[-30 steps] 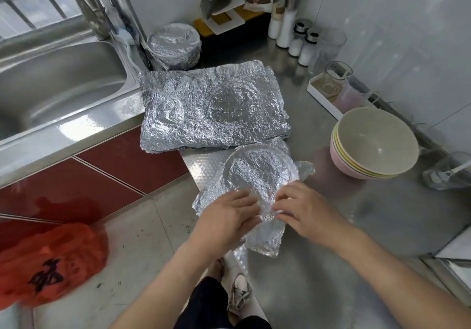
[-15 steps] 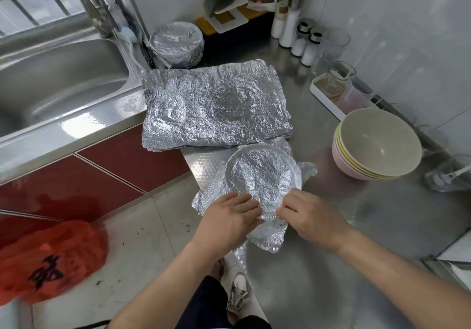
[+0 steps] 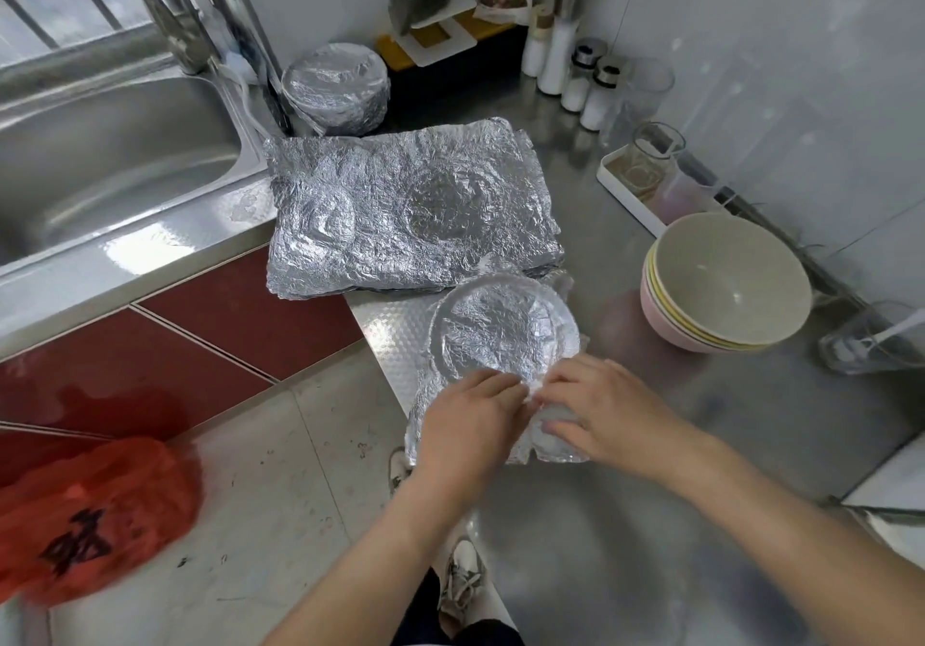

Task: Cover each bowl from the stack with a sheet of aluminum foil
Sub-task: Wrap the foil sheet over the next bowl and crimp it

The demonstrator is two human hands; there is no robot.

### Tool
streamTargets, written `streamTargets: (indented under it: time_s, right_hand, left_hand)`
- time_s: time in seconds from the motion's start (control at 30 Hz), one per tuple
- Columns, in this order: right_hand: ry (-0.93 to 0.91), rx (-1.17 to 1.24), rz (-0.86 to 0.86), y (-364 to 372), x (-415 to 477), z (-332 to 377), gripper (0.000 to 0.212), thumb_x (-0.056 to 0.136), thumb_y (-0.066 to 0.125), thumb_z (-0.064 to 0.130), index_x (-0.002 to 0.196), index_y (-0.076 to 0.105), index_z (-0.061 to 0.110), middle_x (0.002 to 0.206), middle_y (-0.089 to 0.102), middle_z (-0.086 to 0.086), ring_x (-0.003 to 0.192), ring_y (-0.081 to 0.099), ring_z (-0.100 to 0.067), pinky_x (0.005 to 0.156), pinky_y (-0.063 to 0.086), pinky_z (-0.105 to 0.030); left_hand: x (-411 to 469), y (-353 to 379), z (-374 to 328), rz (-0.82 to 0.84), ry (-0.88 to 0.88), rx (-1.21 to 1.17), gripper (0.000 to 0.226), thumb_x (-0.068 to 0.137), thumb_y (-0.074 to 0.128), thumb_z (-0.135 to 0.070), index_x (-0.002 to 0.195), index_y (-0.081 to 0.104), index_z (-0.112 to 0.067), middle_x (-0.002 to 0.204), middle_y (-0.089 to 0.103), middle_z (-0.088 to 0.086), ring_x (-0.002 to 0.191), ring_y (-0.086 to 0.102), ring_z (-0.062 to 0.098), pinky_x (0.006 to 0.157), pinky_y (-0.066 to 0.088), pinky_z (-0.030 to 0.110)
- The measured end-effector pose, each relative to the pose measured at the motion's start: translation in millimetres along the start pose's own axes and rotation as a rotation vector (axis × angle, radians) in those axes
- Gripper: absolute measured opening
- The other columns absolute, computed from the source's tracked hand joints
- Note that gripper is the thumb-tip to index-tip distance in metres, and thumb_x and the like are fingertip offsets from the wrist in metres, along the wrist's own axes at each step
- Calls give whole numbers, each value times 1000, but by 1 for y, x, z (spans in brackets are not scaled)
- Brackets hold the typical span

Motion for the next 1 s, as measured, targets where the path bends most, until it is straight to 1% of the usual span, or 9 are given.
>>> streamTargets:
  time_s: [0.13,0.27,0.47,0.63,0.7,0.77,0.87,0.93,1.0]
  right_hand:
    - [-18,-7,-40,12,-1,-3,22,69,84,19,85,70,17,85,61,2,76,59,-21,59,54,-38]
    - [-35,-64,-102,18,0,-2,19,68,82,7,78,66,13,79,59,0,72,56,-22,51,50,-34]
    - [-149,-207,-164,25,1,-2,20,67,63,-9,71,60,11,72,50,-3,67,47,-22,53,42,-32]
    - [-199,-240,-212,25,3,1,23,68,64,-11,68,58,11,69,47,-5,65,43,-23,55,37,-32]
    - [-195,-225,-183,22,6,1,23,66,61,-9,69,57,13,70,48,-3,66,46,-23,57,37,-31]
    - [-110,-198,-109,16,7,0,24,63,70,0,75,59,19,76,52,2,72,53,-21,64,39,-30]
    - [75,-108,-15,8,4,2,35,65,79,31,96,64,30,97,56,8,93,58,-15,78,38,-35]
    - [109,-41,-27,7,3,8,35,69,74,42,101,65,31,102,58,9,98,59,-14,79,37,-37]
    - [83,-25,-53,12,4,15,30,70,76,40,96,67,29,98,60,10,94,61,-15,80,35,-35]
  left_hand:
    - [-14,-18,21,52,115,-41,31,94,50,-41,91,72,-20,102,70,-11,105,54,11,87,42,20]
    - [-22,-14,30,23,175,-15,30,91,54,-40,95,77,-21,101,73,-12,101,61,10,94,40,16]
    - [-19,-10,35,-20,215,16,23,90,59,-32,92,78,-19,98,74,-9,95,68,12,88,52,26]
    - [-12,-11,39,-20,254,40,23,90,58,-31,86,77,-18,93,74,-8,91,68,12,86,51,27]
    - [-13,-10,39,-4,243,68,23,90,57,-32,85,76,-20,91,73,-10,89,68,11,81,52,28]
    - [-16,-6,33,23,198,93,22,91,57,-31,82,74,-20,87,72,-10,84,67,13,73,53,29]
    - [-15,-2,17,50,92,7,24,95,56,-31,82,71,-18,84,70,-7,78,64,16,65,53,33]
    - [-13,-8,12,36,26,-123,25,97,53,-33,95,72,-18,95,71,-7,86,65,17,68,55,33]
    - [-14,-19,15,12,21,-168,26,96,54,-35,102,72,-18,104,70,-8,96,63,15,74,55,30]
Point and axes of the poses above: each hand's wrist, its own x-axis towards the middle knuckle, its own y-axis out of the palm, z = x × y, the point moved 2 cm from there along x, towards the middle knuckle
